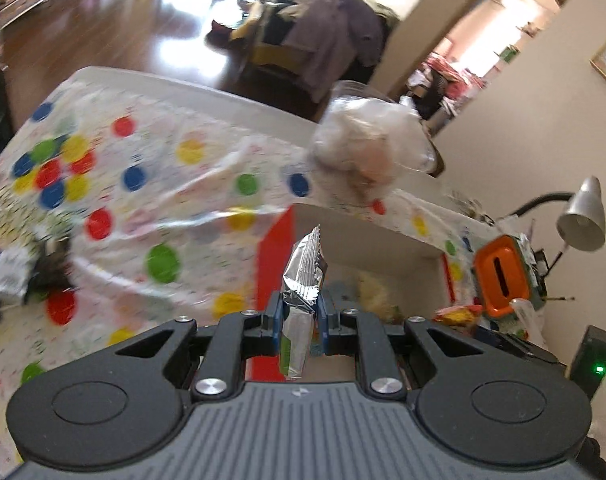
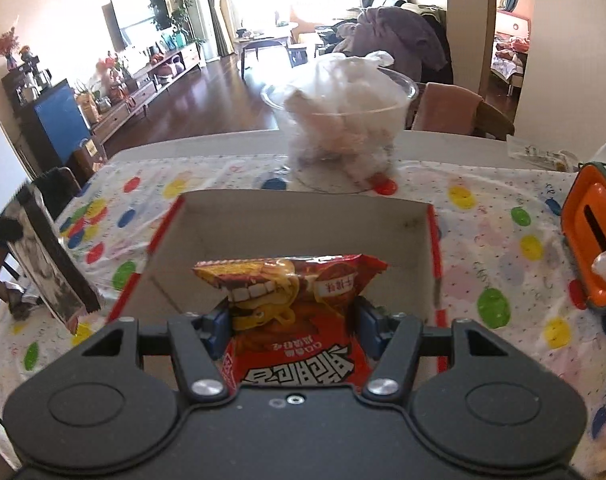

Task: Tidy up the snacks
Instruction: 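Carry the red chip bag with the right gripper while the left carries the silver packet into the box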

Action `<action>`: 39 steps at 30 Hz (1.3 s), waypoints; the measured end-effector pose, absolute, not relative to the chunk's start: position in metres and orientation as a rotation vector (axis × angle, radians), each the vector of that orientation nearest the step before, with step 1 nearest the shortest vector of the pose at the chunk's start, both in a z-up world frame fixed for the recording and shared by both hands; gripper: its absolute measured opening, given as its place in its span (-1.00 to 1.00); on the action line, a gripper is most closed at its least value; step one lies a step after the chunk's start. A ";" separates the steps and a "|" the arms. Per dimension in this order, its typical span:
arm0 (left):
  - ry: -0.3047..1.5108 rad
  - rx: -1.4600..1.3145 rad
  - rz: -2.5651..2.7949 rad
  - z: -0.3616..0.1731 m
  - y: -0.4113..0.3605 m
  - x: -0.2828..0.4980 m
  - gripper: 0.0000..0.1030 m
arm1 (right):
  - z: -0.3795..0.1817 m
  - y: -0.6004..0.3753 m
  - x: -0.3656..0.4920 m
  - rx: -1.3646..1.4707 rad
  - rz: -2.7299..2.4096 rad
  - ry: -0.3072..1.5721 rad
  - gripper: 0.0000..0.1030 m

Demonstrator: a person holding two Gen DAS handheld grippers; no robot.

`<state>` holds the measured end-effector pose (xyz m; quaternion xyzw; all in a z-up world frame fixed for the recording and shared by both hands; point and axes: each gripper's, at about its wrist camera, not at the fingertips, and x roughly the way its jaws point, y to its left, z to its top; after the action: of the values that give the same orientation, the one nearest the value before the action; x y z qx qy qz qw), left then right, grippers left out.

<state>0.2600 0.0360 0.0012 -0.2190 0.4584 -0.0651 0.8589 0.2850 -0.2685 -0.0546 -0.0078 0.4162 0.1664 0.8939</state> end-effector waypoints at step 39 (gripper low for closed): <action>1.275 -0.105 -0.208 -0.108 -0.109 0.379 -0.68 | -0.112 -0.259 0.349 -0.191 0.333 1.043 0.13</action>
<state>0.3795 -0.1095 -0.1079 -0.0490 0.5937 -0.0968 0.7973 0.3487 -0.2587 -0.1116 -0.0908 0.4949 0.1580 0.8496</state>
